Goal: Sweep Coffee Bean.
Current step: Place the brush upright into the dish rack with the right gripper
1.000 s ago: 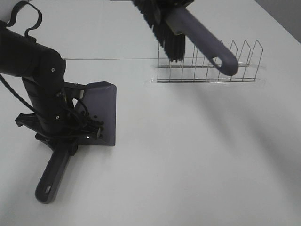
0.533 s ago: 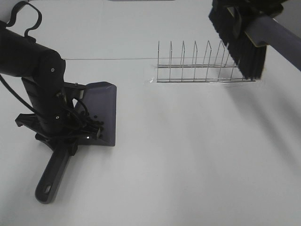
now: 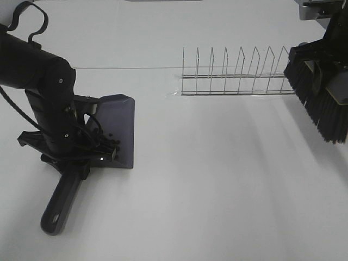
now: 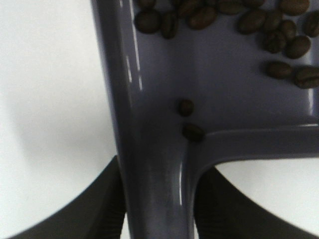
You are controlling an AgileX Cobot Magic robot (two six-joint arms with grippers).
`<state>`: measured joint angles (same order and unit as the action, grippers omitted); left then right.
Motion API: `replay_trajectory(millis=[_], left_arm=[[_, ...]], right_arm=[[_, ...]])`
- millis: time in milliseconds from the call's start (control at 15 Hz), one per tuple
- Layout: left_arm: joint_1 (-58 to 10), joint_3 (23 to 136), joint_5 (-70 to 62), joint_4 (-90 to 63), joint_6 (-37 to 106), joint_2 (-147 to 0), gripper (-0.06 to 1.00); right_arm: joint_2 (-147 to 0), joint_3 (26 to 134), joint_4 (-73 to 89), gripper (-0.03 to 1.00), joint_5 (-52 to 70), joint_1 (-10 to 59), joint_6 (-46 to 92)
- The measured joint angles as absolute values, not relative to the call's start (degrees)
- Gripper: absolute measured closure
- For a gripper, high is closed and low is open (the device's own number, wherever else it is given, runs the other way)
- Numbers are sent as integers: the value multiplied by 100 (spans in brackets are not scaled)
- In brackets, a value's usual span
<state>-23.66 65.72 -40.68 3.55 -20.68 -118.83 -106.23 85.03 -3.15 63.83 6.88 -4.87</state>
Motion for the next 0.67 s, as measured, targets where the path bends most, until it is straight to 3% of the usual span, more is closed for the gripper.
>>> replay_trajectory(millis=[667], left_arm=[[-2366, 6572, -4062, 355, -2057, -11883, 56]], right_arm=[[-11282, 8514, 0, 63, 5661, 751, -481]])
